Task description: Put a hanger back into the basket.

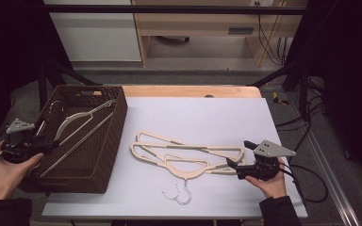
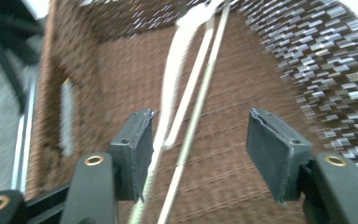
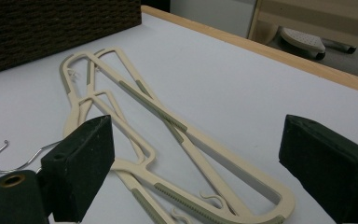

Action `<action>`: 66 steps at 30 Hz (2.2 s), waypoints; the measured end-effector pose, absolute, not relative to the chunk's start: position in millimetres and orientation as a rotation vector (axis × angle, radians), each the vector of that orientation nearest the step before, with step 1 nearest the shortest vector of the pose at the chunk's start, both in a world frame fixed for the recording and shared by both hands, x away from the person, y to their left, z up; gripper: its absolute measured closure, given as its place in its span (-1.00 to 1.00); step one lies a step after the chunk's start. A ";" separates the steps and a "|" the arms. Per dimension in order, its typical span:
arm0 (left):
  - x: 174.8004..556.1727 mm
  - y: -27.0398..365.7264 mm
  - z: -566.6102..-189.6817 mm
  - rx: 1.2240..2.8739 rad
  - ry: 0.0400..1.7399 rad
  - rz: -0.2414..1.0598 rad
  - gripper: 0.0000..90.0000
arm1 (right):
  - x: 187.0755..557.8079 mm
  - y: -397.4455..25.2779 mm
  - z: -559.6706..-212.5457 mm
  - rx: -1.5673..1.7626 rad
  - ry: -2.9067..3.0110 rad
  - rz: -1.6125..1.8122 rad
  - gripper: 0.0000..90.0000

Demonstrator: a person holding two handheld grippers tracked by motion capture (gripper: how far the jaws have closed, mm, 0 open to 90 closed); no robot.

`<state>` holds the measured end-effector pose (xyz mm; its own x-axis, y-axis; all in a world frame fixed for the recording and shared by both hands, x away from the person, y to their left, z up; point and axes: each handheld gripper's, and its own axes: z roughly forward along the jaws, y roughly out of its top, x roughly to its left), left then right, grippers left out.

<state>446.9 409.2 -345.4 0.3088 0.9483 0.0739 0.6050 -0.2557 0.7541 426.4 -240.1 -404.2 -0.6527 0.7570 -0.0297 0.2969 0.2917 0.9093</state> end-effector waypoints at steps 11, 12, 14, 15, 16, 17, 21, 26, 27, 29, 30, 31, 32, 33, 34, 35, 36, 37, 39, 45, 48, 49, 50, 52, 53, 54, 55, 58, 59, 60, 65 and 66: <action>423.9 350.1 -328.8 1.960 1.034 0.676 -0.37 | 421.9 -237.1 -397.3 0.907 2.107 1.344 -0.79; 422.8 341.5 -329.1 1.954 1.007 0.672 -0.42 | 421.3 -236.3 -396.5 0.902 2.111 1.349 -0.79; 421.1 326.1 -328.6 1.969 0.948 0.664 -0.51 | 420.4 -233.9 -395.2 0.890 2.120 1.348 -0.79; 419.4 316.2 -328.8 1.962 0.923 0.650 -0.55 | 420.2 -232.7 -394.9 0.881 2.126 1.345 -0.80; 418.5 310.9 -328.8 1.969 0.901 0.640 -0.61 | 419.9 -231.1 -394.6 0.874 2.134 1.344 -0.80; 416.8 300.9 -329.8 1.961 0.873 0.618 -0.65 | 419.8 -230.1 -394.7 0.869 2.137 1.346 -0.80; 412.0 272.3 -334.0 1.964 0.800 0.582 -0.77 | 420.7 -225.8 -396.5 0.853 2.153 1.336 -0.78; 408.4 238.3 -344.8 1.959 0.722 0.514 -0.81 | 422.6 -220.2 -401.2 0.838 2.191 1.333 -0.73; 408.1 232.6 -347.6 1.957 0.713 0.506 -0.82 | 423.2 -219.1 -402.2 0.834 2.199 1.335 -0.73; 407.9 222.6 -354.8 1.957 0.698 0.486 -0.82 | 424.7 -216.0 -405.2 0.828 2.224 1.330 -0.71; 408.0 218.6 -358.7 1.959 0.691 0.481 -0.82 | 425.2 -214.2 -407.0 0.823 2.242 1.326 -0.71; 408.0 215.1 -362.6 1.962 0.689 0.474 -0.82 | 426.0 -212.5 -408.8 0.815 2.258 1.322 -0.71; 408.0 212.0 -366.7 1.955 0.693 0.459 -0.82 | 426.4 -210.7 -410.5 0.814 2.271 1.312 -0.71; 408.2 209.1 -370.9 1.949 0.699 0.433 -0.82 | 427.0 -209.1 -412.0 0.814 2.284 1.308 -0.71; 408.4 205.8 -375.1 1.948 0.707 0.414 -0.81 | 427.4 -207.9 -413.4 0.818 2.294 1.299 -0.72; 408.6 201.5 -380.1 1.957 0.714 0.401 -0.81 | 428.1 -207.3 -414.5 0.815 2.303 1.290 -0.72; 408.5 198.6 -382.8 1.966 0.714 0.398 -0.80 | 428.7 -206.5 -415.7 0.817 2.310 1.284 -0.72; 408.5 195.3 -386.1 1.976 0.713 0.393 -0.80 | 428.9 -206.2 -416.2 0.816 2.313 1.282 -0.73; 408.4 188.7 -393.3 1.982 0.720 0.380 -0.80 | 429.0 -205.3 -417.3 0.815 2.317 1.282 -0.72; 405.3 169.4 -410.2 2.010 0.725 0.348 -0.80 | 430.3 -201.5 -423.1 0.817 2.339 1.263 -0.72; 402.9 159.1 -416.7 2.027 0.725 0.328 -0.79 | 432.6 -199.2 -427.7 0.810 2.360 1.232 -0.71; 402.1 154.6 -418.9 2.032 0.724 0.313 -0.79 | 432.7 -198.5 -428.5 0.817 2.363 1.222 -0.71; 401.5 152.0 -419.9 2.037 0.726 0.305 -0.78 | 433.5 -198.0 -429.8 0.810 2.366 1.211 -0.71; 399.5 144.2 -422.0 2.051 0.712 0.301 -0.77 | 434.1 -197.3 -431.0 0.820 2.371 1.207 -0.71; 398.6 141.2 -422.5 2.053 0.708 0.301 -0.76 | 434.6 -196.8 -431.8 0.821 2.370 1.205 -0.71; 398.0 139.0 -423.0 2.053 0.709 0.301 -0.75 | 434.7 -196.8 -432.1 0.825 2.371 1.202 -0.70; 397.5 135.3 -424.2 2.054 0.715 0.294 -0.74 | 435.2 -197.1 -432.6 0.820 2.370 1.205 -0.70; 396.0 125.9 -428.8 2.066 0.715 0.270 -0.67 | 435.6 -198.6 -433.3 0.831 2.363 1.207 -0.69; 395.2 121.6 -430.8 2.077 0.713 0.258 -0.65 | 435.3 -199.0 -433.4 0.839 2.363 1.206 -0.69; 394.8 118.8 -431.9 2.080 0.713 0.249 -0.62 | 435.7 -200.0 -433.5 0.828 2.362 1.203 -0.68; 393.2 104.9 -438.5 2.115 0.697 0.232 -0.51 | 437.3 -203.2 -436.4 0.826 2.369 1.195 -0.63; 393.0 104.5 -439.6 2.120 0.694 0.239 -0.51 | 437.9 -203.7 -437.5 0.817 2.379 1.186 -0.60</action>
